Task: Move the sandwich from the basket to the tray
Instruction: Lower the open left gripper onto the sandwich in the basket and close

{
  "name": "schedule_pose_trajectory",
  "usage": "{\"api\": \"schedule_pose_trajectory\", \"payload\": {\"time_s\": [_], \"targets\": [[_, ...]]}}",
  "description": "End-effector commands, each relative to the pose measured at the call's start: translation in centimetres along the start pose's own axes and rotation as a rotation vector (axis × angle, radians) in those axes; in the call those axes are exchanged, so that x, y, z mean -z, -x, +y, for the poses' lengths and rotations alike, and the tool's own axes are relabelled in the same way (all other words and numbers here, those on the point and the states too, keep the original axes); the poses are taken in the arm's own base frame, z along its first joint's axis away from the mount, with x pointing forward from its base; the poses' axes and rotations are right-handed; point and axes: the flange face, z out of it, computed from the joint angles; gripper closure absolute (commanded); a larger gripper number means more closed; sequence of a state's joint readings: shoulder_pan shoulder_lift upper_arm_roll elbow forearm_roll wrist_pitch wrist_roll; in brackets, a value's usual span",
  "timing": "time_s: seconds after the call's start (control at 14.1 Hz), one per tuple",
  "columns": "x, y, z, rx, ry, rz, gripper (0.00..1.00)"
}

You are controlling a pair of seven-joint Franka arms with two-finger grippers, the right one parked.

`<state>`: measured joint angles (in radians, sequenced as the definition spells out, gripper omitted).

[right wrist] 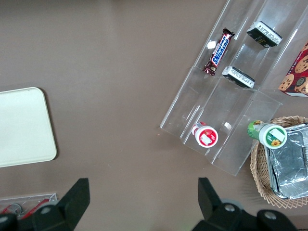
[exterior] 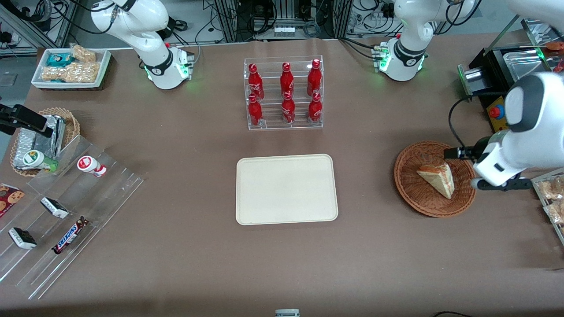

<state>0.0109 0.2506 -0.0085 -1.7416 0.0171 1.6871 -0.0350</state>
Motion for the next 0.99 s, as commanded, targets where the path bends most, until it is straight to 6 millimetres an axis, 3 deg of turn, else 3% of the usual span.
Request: {"api": "schedule_pose_trajectory", "payload": {"time_s": [0.0, 0.35, 0.64, 0.71, 0.78, 0.85, 0.92], "targets": [[-3.4, 0.4, -1.9, 0.123, -0.002, 0.035, 0.0], [-10.2, 0.4, -1.6, 0.603, 0.05, 0.157, 0.0], [-15.6, 1.4, -2.9, 0.713, 0.084, 0.22, 0.0], [-16.4, 1.4, -3.1, 0.732, 0.091, 0.227, 0.06], [-16.7, 1.0, -3.1, 0.788, 0.1, 0.233, 0.43], [-16.4, 0.7, -3.0, 0.831, 0.108, 0.238, 0.75], [-15.6, 0.3, -3.0, 0.848, 0.115, 0.25, 0.91]]}}
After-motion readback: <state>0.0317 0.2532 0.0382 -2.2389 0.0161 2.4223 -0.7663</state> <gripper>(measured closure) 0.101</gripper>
